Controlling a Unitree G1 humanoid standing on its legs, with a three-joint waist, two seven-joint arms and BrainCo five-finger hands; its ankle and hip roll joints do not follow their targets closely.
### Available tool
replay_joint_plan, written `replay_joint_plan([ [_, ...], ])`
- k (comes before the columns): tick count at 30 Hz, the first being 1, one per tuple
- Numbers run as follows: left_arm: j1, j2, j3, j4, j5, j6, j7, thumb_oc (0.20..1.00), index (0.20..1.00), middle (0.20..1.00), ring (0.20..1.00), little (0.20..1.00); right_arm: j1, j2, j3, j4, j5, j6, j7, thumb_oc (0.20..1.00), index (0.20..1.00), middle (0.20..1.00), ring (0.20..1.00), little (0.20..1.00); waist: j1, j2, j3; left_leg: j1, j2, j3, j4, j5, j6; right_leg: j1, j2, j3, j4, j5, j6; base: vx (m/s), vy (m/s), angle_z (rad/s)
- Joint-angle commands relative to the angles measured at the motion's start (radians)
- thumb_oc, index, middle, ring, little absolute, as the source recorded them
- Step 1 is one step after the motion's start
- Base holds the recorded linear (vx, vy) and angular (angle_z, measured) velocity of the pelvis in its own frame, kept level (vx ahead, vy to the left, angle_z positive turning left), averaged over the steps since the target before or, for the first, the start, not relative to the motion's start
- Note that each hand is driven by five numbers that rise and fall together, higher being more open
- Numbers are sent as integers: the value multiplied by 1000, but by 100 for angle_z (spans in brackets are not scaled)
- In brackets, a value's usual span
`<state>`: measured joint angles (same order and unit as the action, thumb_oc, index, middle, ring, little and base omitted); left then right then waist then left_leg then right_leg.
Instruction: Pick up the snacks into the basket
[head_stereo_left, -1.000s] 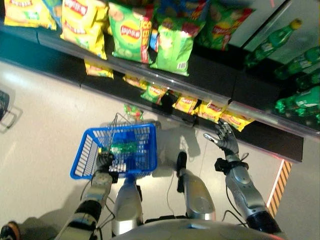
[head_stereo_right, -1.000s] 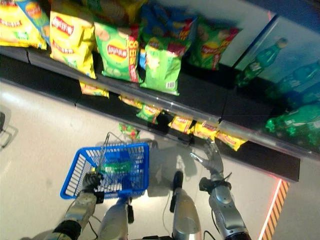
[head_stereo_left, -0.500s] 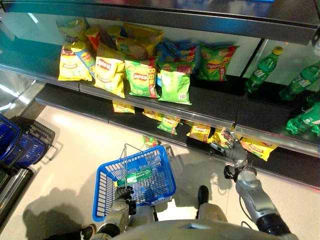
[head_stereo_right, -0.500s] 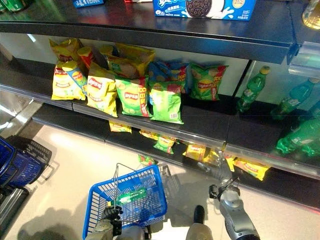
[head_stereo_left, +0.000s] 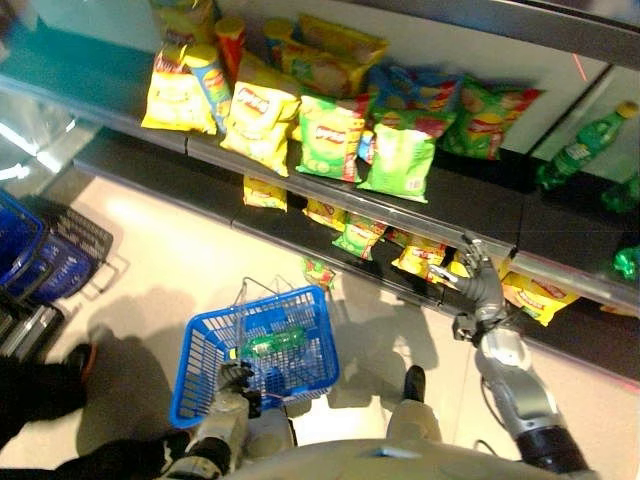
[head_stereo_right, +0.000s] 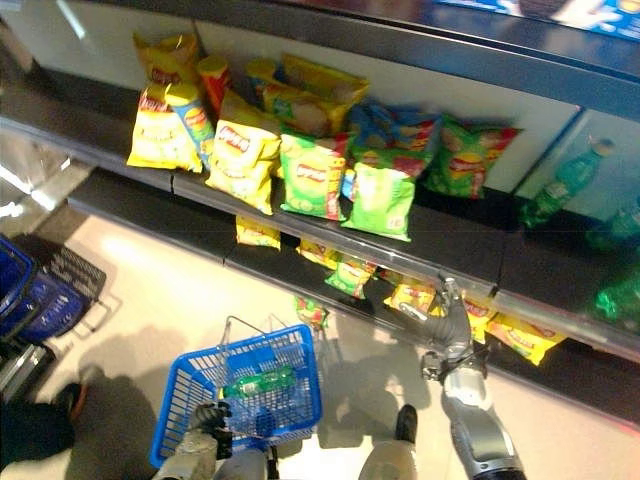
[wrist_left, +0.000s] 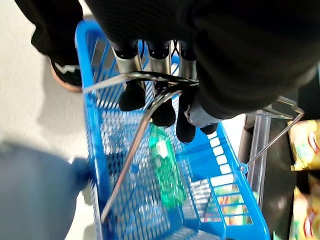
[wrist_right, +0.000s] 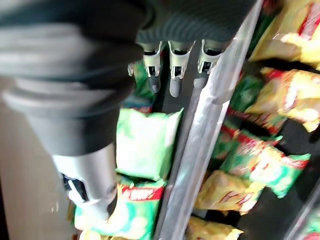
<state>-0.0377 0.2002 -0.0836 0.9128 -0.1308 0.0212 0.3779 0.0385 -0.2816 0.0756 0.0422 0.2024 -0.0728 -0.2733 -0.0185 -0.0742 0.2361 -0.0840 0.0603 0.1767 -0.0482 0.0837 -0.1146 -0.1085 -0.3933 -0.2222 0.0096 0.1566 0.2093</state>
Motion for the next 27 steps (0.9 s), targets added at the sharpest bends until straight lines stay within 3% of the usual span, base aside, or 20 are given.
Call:
replay_joint_plan([
  [1,-33,21,28,-98,53,-62,53,200,200,200,200,200,-124,-75,-40,-75,-3,-45,-47,1000,1000,1000,1000,1000,22,35,36,-9,31,0,-7,-25,23,-48,-10,35,10,87,52,-31,186,-24],
  [2,-28,35,31,-113,43,-59,52,200,200,200,200,200,-193,-83,-25,-25,14,-32,-62,1000,1000,1000,1000,1000,49,30,47,-23,25,21,-4,-30,35,-62,0,-24,26,60,48,-42,163,-21],
  [4,-26,57,27,-136,39,-54,41,200,200,200,200,200,-245,-99,-11,13,43,-30,-66,1000,1000,1000,1000,1000,62,26,55,-29,24,33,-14,-28,39,-70,40,-14,32,31,34,-37,121,-26],
  [6,-33,65,20,-135,35,-53,28,200,200,200,200,200,-296,-113,-3,46,54,-15,-68,1000,1000,1000,1000,1000,68,23,67,-49,30,31,-14,-13,35,-82,50,16,16,43,35,-31,17,-45],
  [13,-24,35,-10,-154,-40,-60,11,200,200,200,200,200,-452,-193,36,154,79,30,-77,1000,1000,1000,1000,1000,91,8,127,-69,42,19,-18,8,23,-108,56,-15,30,36,30,0,-45,-4],
  [19,-34,27,-116,-212,-70,-74,-39,200,200,200,200,200,-654,-317,16,459,248,21,-105,1000,1000,1000,1000,1000,101,18,216,-129,62,-23,-14,38,7,-147,67,-46,48,26,26,-39,-57,16],
  [27,-66,35,-152,-243,-116,-90,-48,200,200,200,200,200,-842,-369,50,701,359,22,-79,1000,1000,1000,1000,1000,111,30,257,-173,55,-38,-22,52,4,-183,69,-50,45,35,30,-13,-2,4],
])
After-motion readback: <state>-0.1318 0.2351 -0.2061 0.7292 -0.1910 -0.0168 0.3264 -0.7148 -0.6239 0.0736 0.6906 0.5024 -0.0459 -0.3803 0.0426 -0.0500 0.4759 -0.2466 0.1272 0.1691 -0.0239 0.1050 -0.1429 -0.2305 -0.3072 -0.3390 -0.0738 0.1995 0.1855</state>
